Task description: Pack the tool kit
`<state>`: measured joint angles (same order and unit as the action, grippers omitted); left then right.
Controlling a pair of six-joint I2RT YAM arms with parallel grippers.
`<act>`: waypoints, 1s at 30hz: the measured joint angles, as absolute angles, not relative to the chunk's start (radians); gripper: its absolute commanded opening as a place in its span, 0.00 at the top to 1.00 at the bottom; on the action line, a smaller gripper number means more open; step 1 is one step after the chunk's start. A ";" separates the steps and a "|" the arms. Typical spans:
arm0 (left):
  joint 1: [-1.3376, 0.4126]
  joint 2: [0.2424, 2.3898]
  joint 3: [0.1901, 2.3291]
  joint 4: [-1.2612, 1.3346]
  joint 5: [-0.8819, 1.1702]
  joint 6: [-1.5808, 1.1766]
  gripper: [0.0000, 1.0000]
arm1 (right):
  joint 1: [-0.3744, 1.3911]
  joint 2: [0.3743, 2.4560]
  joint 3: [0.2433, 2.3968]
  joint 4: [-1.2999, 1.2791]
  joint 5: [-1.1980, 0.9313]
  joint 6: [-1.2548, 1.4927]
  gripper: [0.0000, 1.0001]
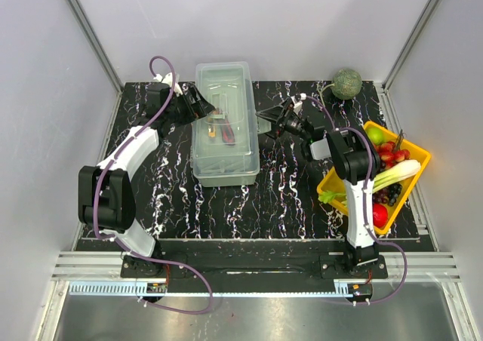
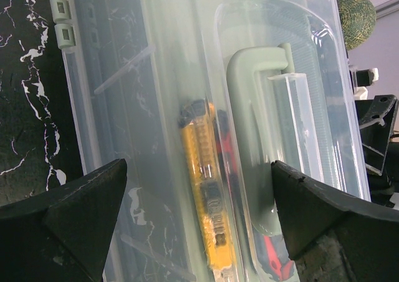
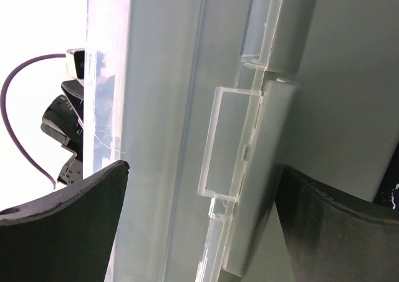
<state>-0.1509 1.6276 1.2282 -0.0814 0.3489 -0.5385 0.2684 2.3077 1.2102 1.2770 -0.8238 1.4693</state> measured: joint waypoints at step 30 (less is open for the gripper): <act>-0.150 1.638 1.235 -0.078 0.364 -0.535 0.03 | 0.294 1.988 1.232 0.426 -0.625 1.102 0.27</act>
